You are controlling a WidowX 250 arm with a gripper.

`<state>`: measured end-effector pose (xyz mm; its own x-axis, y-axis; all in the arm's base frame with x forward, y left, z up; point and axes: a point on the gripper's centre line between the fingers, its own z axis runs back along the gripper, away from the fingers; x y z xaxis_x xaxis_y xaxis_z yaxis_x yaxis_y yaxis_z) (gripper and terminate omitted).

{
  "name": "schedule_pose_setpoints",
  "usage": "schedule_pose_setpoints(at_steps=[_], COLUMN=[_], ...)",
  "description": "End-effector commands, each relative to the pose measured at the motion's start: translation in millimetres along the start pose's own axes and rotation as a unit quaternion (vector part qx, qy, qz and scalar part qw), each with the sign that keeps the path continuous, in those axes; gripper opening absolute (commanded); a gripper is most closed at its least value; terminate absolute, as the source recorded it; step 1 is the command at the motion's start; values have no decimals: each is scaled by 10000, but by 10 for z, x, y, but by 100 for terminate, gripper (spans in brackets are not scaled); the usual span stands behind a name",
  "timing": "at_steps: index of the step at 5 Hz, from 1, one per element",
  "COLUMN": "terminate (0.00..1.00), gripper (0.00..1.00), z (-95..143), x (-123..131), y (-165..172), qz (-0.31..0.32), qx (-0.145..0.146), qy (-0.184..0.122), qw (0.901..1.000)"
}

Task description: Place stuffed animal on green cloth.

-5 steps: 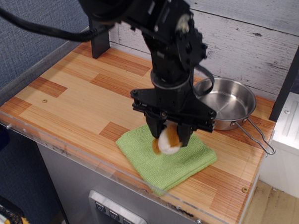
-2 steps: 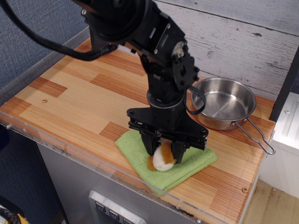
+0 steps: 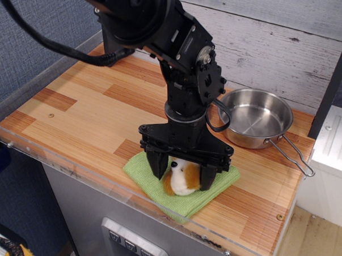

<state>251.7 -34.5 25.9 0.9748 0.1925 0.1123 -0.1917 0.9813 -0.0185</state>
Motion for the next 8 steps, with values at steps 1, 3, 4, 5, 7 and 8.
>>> schedule_pose_setpoints(at_steps=[1,3,4,5,7,8], terminate=[0,0,0,0,0,0], gripper=[100,100,100,100,100,100], z=[357,992,1294,1473,1473,1473], x=[21,161,72,-39,-39,-39], y=[66,-45,-60,-56,-56,-56], qz=[99,57,111,402,402,402], qx=[10,-46,-43,57,57,57], qy=[-434,-956,-1271,-1491,-1491,-1491], qw=[9990,9954,9918,9880,9880,9880])
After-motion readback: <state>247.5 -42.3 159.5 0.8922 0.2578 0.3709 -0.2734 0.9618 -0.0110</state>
